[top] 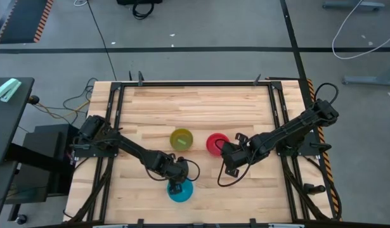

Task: Nest bowls inside each other
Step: Stack the blue bowl on the pink bowl

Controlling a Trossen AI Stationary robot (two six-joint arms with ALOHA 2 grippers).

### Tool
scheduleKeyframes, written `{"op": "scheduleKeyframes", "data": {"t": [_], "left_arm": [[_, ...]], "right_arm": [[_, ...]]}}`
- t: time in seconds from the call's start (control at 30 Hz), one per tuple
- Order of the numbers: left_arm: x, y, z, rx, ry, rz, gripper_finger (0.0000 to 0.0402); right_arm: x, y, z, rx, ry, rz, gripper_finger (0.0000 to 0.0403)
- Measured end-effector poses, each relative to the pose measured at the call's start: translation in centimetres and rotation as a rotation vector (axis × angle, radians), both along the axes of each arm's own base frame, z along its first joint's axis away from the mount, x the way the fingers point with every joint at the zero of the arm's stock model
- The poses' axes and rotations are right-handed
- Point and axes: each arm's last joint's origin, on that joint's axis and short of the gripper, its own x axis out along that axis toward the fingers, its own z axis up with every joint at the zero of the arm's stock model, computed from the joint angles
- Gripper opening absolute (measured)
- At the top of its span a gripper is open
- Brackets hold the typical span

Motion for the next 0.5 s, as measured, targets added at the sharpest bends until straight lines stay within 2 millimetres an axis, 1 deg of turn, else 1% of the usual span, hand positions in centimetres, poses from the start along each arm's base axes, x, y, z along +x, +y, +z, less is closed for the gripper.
{"op": "scheduleKeyframes", "data": {"t": [0.1,0.23,0.4,0.5], "left_arm": [[0.1,0.3,0.0,0.006,-0.001,0.005,0.0023],[0.3,0.8,0.0,0.02,-0.005,-0.014,0.0009],[0.5,1.3,0.0,0.02,-0.004,-0.002,0.0016],[0.6,1.6,0.0,0.014,-0.001,-0.002,0.0009]], "right_arm": [[0.0,0.0,0.0,-0.007,-0.003,-0.002,0.0048],[0.0,-0.1,0.0,-0.021,-0.009,-0.006,0.0048],[0.1,-0.2,0.1,-0.052,-0.024,-0.016,0.0048],[0.1,-0.2,0.1,-0.058,-0.026,-0.018,0.0048]]}}
